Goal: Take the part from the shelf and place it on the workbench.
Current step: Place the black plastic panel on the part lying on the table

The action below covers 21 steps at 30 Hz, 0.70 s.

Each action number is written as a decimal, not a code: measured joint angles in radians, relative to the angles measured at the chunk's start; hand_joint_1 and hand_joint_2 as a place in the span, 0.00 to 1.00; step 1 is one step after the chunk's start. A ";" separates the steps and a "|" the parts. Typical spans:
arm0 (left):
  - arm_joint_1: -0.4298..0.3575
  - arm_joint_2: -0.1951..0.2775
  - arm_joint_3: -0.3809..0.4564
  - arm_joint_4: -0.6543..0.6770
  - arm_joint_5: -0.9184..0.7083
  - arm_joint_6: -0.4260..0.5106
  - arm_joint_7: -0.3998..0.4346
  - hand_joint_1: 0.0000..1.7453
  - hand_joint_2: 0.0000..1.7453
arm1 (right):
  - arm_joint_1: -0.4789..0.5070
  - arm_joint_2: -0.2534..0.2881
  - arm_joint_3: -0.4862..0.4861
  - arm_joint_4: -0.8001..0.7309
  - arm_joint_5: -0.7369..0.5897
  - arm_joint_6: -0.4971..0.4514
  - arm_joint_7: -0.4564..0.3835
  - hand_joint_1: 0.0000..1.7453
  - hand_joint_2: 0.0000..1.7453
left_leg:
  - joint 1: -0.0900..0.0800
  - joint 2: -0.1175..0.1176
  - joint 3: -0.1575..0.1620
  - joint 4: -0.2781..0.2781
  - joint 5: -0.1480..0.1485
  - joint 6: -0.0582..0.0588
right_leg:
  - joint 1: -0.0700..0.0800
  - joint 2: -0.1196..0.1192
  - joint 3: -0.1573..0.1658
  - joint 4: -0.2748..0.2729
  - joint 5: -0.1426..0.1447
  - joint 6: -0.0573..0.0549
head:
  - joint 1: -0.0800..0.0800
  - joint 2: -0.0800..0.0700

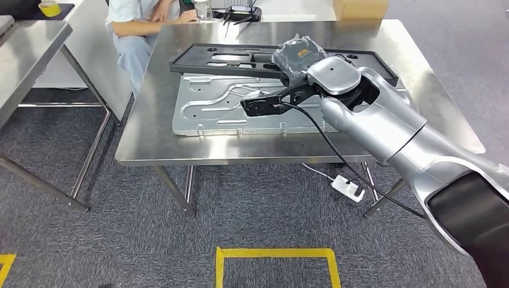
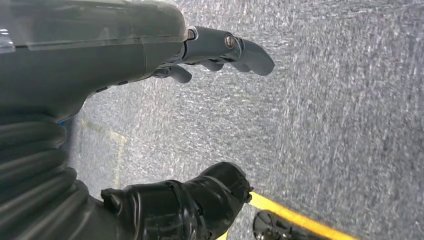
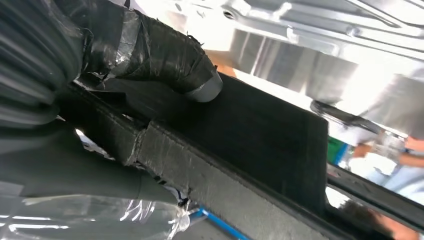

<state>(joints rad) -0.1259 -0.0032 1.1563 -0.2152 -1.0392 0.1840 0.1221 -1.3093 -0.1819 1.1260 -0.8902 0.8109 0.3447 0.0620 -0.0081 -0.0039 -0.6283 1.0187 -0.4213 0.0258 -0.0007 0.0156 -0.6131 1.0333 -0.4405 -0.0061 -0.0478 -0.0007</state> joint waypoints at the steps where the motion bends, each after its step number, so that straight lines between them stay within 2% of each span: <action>1: 0.001 0.000 0.000 0.000 -0.001 0.001 0.000 0.00 1.00 | 0.001 -0.001 0.000 0.000 0.000 0.000 0.000 1.00 1.00 | 0.003 0.001 0.007 -0.009 0.002 0.003 | 0.001 -0.002 -0.001 0.007 -0.007 0.005 | 0.001 0.000; 3: 0.003 0.000 0.000 0.000 -0.003 0.001 0.000 0.00 1.00 | -0.001 -0.003 -0.001 -0.001 0.000 -0.001 0.000 1.00 1.00 | 0.010 0.003 0.019 -0.023 0.006 0.010 | 0.001 -0.004 -0.034 0.077 -0.046 0.013 | 0.006 0.000; 5: 0.002 0.000 0.000 0.000 -0.004 0.001 0.000 0.00 1.00 | 0.000 -0.004 -0.001 -0.001 0.000 0.000 -0.002 1.00 1.00 | 0.010 0.003 0.022 -0.023 0.003 0.014 | -0.002 -0.005 -0.101 0.207 -0.097 0.018 | 0.009 0.000; 6: 0.001 0.000 0.000 0.000 -0.005 0.001 0.000 0.00 1.00 | 0.003 -0.004 -0.001 -0.001 0.000 0.000 -0.002 1.00 1.00 | 0.010 0.003 0.022 -0.021 0.001 0.015 | -0.004 -0.006 -0.131 0.255 -0.106 0.021 | 0.010 0.000; 7: 0.001 0.000 0.000 0.000 -0.005 0.002 0.000 0.00 1.00 | 0.006 -0.005 -0.001 -0.001 0.000 0.000 -0.003 1.00 1.00 | 0.010 0.002 0.023 -0.018 -0.003 0.015 | -0.006 -0.006 -0.146 0.272 -0.098 0.023 | 0.010 0.000; 8: 0.001 -0.001 0.000 0.000 -0.005 0.002 0.000 0.00 1.00 | 0.009 -0.005 -0.001 -0.001 0.000 0.000 -0.004 1.00 1.00 | 0.011 0.001 0.024 -0.014 -0.007 0.013 | -0.009 -0.007 -0.142 0.249 -0.070 0.024 | 0.010 0.000; 10: 0.003 -0.001 0.000 0.000 -0.006 0.003 0.000 0.00 1.00 | 0.010 -0.006 -0.001 -0.001 0.000 0.001 -0.004 1.00 1.00 | 0.011 -0.002 0.026 -0.002 -0.020 0.006 | -0.012 -0.009 -0.092 0.127 0.001 0.024 | 0.010 0.000; 11: 0.003 -0.001 0.000 0.000 -0.006 0.004 0.000 0.00 1.00 | 0.009 -0.006 -0.001 -0.001 0.000 0.001 -0.004 1.00 1.00 | 0.010 -0.003 0.025 0.006 -0.026 0.001 | -0.012 -0.010 -0.065 0.069 0.021 0.022 | 0.010 0.000; 12: 0.002 -0.001 0.000 0.000 -0.005 0.006 0.000 0.00 1.00 | 0.008 -0.006 0.000 -0.002 0.000 0.001 -0.004 1.00 1.00 | 0.009 -0.003 0.023 0.011 -0.031 -0.004 | -0.011 -0.010 -0.048 0.032 0.030 0.019 | 0.010 0.000; 15: 0.001 -0.001 0.000 0.000 -0.003 0.011 0.002 0.00 1.00 | 0.010 -0.005 0.000 -0.005 0.000 0.001 -0.005 1.00 1.00 | 0.007 -0.003 0.020 0.012 -0.037 -0.017 | -0.009 -0.008 -0.037 0.013 0.023 0.006 | 0.007 0.000; 17: 0.002 -0.001 0.000 0.000 -0.002 0.013 0.003 0.00 1.00 | 0.010 -0.005 -0.001 -0.005 0.000 0.001 -0.003 1.00 1.00 | 0.009 -0.001 0.011 0.039 -0.056 -0.028 | -0.013 -0.007 -0.029 0.008 0.022 -0.004 | 0.005 0.000; 19: 0.002 -0.001 0.000 0.000 -0.001 0.016 0.004 0.00 1.00 | 0.010 -0.006 -0.001 -0.005 -0.001 0.001 -0.001 1.00 1.00 | 0.012 0.000 -0.037 0.140 -0.104 -0.039 | -0.016 -0.007 -0.022 0.006 0.019 -0.011 | 0.001 0.000; 20: 0.002 -0.001 0.000 0.000 -0.001 0.016 0.004 0.00 1.00 | 0.011 -0.005 -0.001 -0.005 -0.001 0.001 -0.001 1.00 1.00 | 0.014 0.000 -0.074 0.208 -0.130 -0.043 | -0.016 -0.006 -0.020 0.006 0.017 -0.014 | 0.000 0.000; 21: 0.002 -0.001 0.000 0.000 -0.001 0.017 0.005 0.00 1.00 | 0.013 -0.005 -0.001 -0.005 -0.001 0.001 -0.001 1.00 1.00 | 0.015 0.000 -0.107 0.264 -0.144 -0.045 | -0.016 -0.006 -0.018 0.006 0.014 -0.015 | 0.000 0.000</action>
<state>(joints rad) -0.1238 -0.0039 1.1563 -0.2152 -1.0403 0.2006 0.1270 -1.2962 -0.1873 1.1254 -0.8953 0.8098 0.3454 0.0611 0.0071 -0.0036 -0.7355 1.2823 -0.5651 -0.0194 -0.0168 0.0099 -0.6308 1.0395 -0.4261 -0.0210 -0.0483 -0.0008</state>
